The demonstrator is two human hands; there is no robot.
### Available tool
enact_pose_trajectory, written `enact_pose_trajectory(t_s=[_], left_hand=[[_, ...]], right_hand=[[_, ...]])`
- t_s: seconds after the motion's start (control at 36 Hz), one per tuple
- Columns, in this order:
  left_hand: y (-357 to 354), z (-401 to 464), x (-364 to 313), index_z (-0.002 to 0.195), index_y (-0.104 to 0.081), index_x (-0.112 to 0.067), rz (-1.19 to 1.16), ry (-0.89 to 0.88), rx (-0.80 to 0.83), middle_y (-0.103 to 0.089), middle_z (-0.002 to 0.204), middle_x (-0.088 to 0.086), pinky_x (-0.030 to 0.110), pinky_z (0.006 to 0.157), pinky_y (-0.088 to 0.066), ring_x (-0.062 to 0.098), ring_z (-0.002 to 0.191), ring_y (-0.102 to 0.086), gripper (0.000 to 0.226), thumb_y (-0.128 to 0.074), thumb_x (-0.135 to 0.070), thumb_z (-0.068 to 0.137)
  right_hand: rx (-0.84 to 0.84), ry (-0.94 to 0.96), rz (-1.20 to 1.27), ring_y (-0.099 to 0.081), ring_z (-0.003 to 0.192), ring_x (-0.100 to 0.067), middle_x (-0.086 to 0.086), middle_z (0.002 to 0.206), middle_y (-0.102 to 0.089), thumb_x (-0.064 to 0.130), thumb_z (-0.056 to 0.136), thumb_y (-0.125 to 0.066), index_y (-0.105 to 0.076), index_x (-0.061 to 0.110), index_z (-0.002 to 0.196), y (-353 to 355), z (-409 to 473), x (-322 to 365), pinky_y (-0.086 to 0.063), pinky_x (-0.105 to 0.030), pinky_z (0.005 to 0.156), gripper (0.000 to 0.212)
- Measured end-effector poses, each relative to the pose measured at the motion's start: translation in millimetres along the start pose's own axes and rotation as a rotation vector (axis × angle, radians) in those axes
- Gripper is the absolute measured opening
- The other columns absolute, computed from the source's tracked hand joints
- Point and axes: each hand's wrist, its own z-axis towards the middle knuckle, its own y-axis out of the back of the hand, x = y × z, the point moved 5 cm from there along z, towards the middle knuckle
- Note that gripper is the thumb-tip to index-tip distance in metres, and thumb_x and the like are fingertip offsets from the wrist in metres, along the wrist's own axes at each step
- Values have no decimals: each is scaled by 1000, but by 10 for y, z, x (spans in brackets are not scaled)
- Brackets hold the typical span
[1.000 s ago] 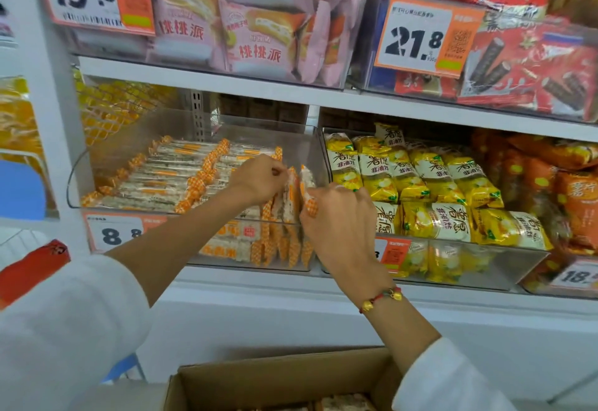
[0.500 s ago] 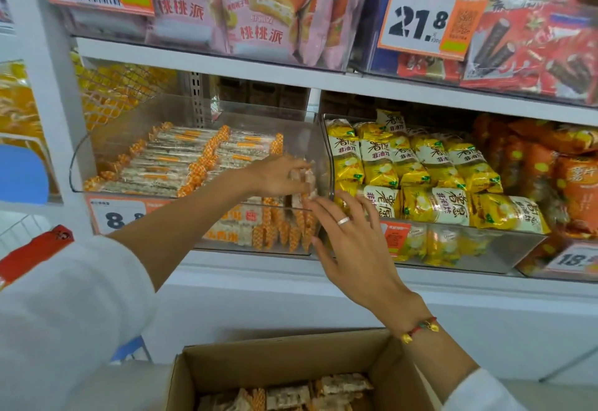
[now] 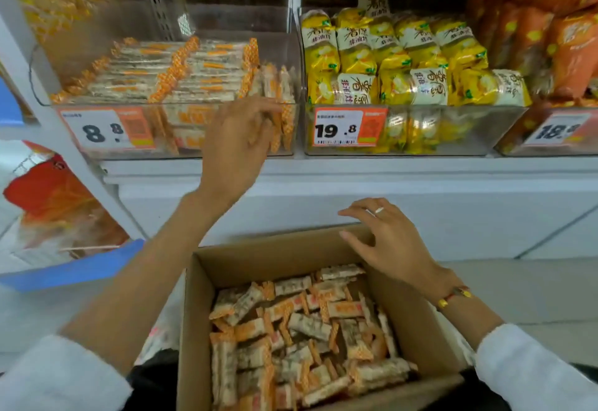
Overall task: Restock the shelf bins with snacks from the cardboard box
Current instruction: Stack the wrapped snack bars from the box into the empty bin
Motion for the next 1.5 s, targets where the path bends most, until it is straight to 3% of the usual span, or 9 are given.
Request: enact_pose_trajectory(t_s=[0.08,0.17,0.42,0.69,0.89,1.08,1.28,1.36,1.5], left_hand=[[-124,-561,-85,99,-69,-19,86,57,-109,-64,108,-12,18,101,-32,11,106,-55,20,-51,-13,92],[-464,-961,4,102,-66,-27,100,158,81,-64,111,-14,10,96,-31,6,109,-53,22,-52,-13,95],[-1171,-2132,759,114,-63,-28,130,432,501,-62,114,-8,26,80,-46,11,106,-56,26,-54,-14,94],[-1827,-3156,1304,153,-18,-25,308,391,1356,-10,161,-2,37,118,-18,22,148,-9,55,-39,-26,102],[-2176,-3193,1179,153,-14,-22,478,174,1366,-10,160,3,40,116,-18,24,147,-11,60,-42,-21,101],[-2217,-3129,1182,144,-34,-20,638,60,1329,-31,149,6,37,109,-28,25,139,-25,55,-56,-24,94],[-1803,-2668,1295,136,-46,-18,295,475,1377,-54,131,3,31,92,-45,22,116,-52,49,-48,-47,96],[-1582,-2354,1091,112,-51,-19,113,602,1449,-54,105,7,31,78,-43,23,94,-54,34,-41,-48,98],[-1147,-1677,590,120,-56,-7,-18,685,1394,-60,113,4,28,86,-46,17,97,-59,43,-29,-37,104]], right_hand=[[139,-39,-32,-56,107,-16,3,113,-64,50,91,-45,-65,24,116,-287,-257,-132,-51,-35,88,42],[194,-47,0,-58,100,-17,2,106,-65,48,88,-47,-68,22,112,-518,-422,-212,-53,-35,82,41],[399,-131,59,-57,106,-25,-2,109,-62,31,93,-57,-58,18,126,-1336,-765,-366,-48,-36,83,35],[1145,-351,-82,-1,148,-30,-6,162,-6,40,101,-33,0,22,154,-2226,-1471,-453,5,-50,119,65],[1143,-455,3,-8,147,-32,-3,161,-14,40,96,-47,8,21,154,-2317,-1482,-504,-9,-46,117,81],[987,-304,-113,-30,134,-27,-6,144,-40,44,93,-52,-50,25,135,-2225,-1212,-432,-21,-42,108,47],[764,-516,311,-59,108,-24,-6,129,-59,34,101,-41,-53,20,134,-1819,-916,-296,-52,-37,82,38],[670,-572,472,-59,112,-23,-6,129,-59,34,102,-40,-49,20,137,-1513,-702,-185,-49,-36,90,38],[514,-419,494,-47,121,-11,0,134,-49,33,97,-54,-53,24,134,-828,-238,46,-33,-15,91,38]])
